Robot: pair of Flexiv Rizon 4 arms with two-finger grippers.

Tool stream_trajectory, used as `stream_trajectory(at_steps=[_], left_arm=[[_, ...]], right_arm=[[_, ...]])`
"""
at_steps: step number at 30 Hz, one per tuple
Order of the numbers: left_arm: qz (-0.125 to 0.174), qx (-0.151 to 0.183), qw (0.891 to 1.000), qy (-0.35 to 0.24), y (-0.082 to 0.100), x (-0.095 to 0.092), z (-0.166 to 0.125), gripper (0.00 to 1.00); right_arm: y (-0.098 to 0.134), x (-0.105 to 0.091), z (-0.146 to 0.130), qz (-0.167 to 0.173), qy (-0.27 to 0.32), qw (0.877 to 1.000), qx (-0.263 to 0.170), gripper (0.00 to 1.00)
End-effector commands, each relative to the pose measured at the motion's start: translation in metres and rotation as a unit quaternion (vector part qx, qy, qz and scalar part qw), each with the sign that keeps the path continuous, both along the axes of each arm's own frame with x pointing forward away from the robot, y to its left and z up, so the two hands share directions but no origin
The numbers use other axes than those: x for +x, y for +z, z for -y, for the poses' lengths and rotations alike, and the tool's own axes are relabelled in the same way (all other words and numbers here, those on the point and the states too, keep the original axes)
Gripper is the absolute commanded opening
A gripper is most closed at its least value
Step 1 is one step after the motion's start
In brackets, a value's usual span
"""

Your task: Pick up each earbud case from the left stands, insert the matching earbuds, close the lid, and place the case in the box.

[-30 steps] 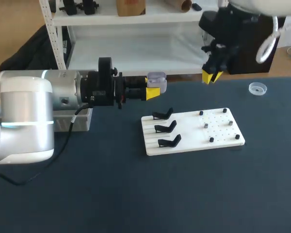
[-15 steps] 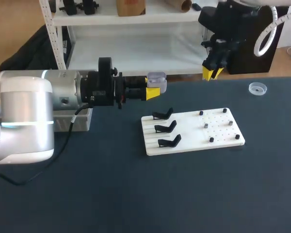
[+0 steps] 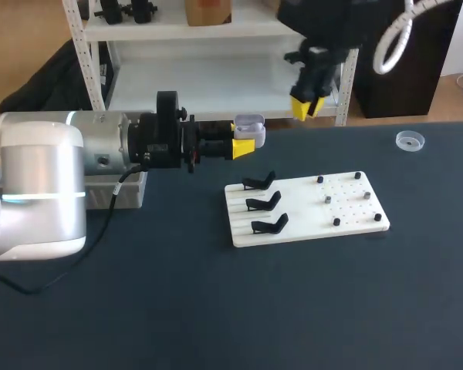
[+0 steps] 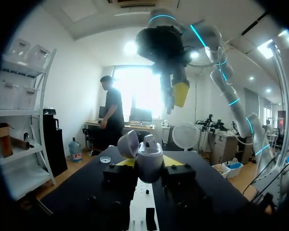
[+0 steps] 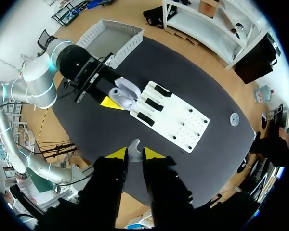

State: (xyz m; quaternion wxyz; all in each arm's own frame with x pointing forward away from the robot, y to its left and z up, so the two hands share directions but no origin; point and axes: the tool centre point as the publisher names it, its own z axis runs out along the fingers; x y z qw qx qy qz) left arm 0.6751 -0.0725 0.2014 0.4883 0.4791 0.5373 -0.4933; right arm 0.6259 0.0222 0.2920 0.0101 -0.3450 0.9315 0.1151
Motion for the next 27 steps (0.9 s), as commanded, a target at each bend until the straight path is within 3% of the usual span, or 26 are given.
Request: stream_trajectory(at_steps=[1,8,14,27], left_arm=[[0.0,-0.001,1.0,0.0,0.0,0.0,0.0,0.0],[0.0,-0.001,1.0,0.0,0.0,0.0,0.0,0.0],[0.0,-0.001,1.0,0.0,0.0,0.0,0.0,0.0],[0.0,-0.001,1.0,0.0,0.0,0.0,0.0,0.0]], right_arm=[[0.014,-0.006,-0.02,0.006,0.019,1.0,-0.005,0.0],[0.008,-0.004,-0.05,0.026,0.029,0.998,-0.041,0.0],[-0.005,0.005,-0.068,0.028,0.034,0.998,-0.045,0.0],[-0.025,0.021,-0.075,0.029,0.023,0.997,-0.062,0.0]])
